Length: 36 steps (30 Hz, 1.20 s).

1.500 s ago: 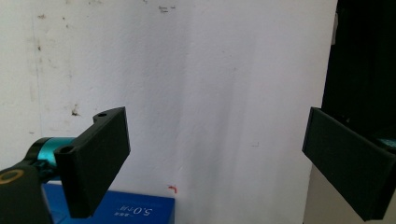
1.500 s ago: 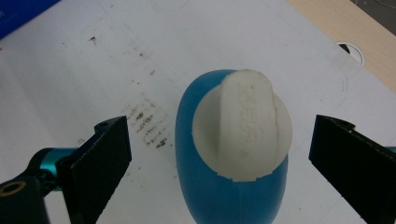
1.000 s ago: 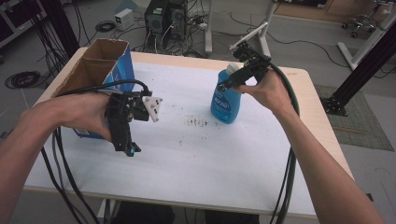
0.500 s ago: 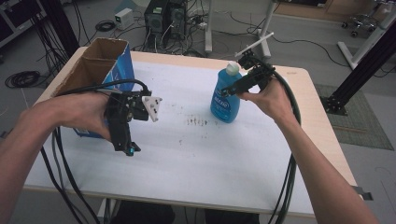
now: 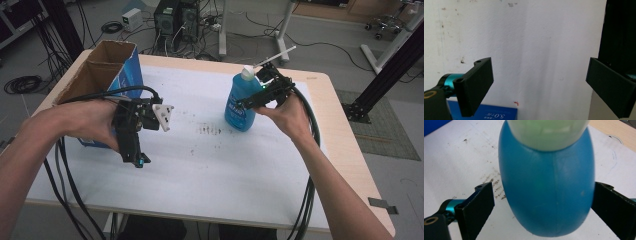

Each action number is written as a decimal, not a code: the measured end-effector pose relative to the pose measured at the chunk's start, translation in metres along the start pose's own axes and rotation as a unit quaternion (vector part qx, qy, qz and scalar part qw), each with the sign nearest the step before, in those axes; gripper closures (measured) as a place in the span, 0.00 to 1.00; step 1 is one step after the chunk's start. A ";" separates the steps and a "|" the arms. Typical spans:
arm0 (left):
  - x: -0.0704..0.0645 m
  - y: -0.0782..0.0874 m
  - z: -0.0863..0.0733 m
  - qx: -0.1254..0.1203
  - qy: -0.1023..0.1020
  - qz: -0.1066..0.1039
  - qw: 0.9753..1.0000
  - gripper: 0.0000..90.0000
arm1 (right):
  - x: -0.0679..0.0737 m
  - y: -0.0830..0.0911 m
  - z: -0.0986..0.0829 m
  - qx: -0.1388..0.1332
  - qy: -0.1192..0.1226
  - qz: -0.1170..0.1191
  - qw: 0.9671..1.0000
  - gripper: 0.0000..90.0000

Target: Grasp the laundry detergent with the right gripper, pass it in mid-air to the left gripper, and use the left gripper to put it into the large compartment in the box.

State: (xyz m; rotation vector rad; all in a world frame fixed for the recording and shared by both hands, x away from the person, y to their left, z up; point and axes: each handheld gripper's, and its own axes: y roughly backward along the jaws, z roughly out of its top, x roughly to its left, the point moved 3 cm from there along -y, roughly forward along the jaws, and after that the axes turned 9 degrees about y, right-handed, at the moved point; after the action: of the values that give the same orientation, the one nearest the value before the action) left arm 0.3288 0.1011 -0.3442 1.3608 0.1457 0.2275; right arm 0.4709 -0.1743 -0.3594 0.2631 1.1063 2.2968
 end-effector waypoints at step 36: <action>0.001 -0.004 -0.002 0.000 0.003 -0.003 1.000 0.08 | 0.002 -0.027 -0.025 -0.056 -0.015 -0.037 0.998 0.06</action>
State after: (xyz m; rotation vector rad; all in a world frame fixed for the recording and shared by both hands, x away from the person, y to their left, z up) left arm 0.3295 0.1028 -0.3481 1.3607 0.1544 0.2271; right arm 0.4700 -0.1763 -0.3959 0.2082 0.9533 2.2720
